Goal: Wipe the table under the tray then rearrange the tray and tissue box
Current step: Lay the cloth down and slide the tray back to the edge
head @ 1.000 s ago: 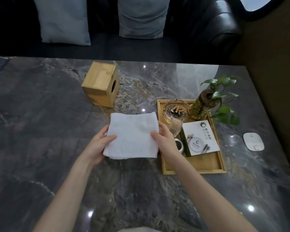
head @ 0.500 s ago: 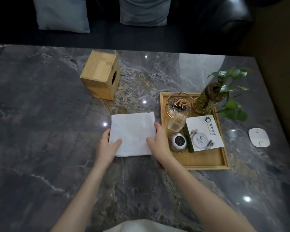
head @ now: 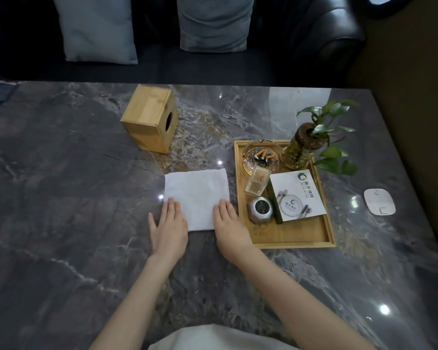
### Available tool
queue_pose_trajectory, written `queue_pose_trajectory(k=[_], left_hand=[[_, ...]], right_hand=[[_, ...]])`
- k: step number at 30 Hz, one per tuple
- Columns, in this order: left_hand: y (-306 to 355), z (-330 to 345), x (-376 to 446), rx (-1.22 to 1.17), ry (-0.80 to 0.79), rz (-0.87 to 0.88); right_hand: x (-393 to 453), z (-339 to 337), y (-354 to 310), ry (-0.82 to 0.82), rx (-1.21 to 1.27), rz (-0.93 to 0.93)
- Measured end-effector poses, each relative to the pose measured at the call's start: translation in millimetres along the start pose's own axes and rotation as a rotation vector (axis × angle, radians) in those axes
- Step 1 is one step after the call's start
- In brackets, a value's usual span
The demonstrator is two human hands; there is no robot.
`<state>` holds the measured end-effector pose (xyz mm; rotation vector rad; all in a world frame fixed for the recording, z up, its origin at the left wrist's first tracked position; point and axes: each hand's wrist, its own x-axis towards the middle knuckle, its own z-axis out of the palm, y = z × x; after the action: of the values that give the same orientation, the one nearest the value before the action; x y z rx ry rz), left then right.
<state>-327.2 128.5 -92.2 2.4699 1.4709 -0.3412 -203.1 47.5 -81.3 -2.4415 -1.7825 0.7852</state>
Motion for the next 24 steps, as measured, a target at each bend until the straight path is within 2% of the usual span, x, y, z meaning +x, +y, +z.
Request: queue_pose_trajectory(k=[3,8,11,13,16,18,20,24], left_hand=[[18.1,-20.1,0.8,0.063,0.050,0.001],[66.4,-47.2,0.2,-0.216,0.122,0.102],[91.5,-51.5,4.1,-0.386,0.144,0.168],[105.8,-49.7,7.3,-0.450,0.219,0.208],[123.4,-38.0,10.1,-0.525,0.342,0.258],[131.5,-26.1,12.4,-0.583,0.320,0.228],[136.0,-14.1,15.9,-0.630,0.245,0.145],[139.1,1.5,18.6,-0.594,0.186,0.062]], right_hand=[[-1.9,-23.1,3.8,-0.050,0.090,-0.021],[-22.4,-68.5,28.8,0.114,0.313,0.099],[-43.0,-88.3,61.9,0.289,0.379,0.193],[-57.6,-92.8,89.3,0.454,0.438,0.246],[-74.8,-85.3,127.2,0.708,0.673,0.393],[-79.5,-73.4,149.0,0.831,0.767,0.529],[-81.2,-60.3,167.2,0.826,0.734,0.610],[-82.6,-35.9,192.6,0.468,0.475,0.628]])
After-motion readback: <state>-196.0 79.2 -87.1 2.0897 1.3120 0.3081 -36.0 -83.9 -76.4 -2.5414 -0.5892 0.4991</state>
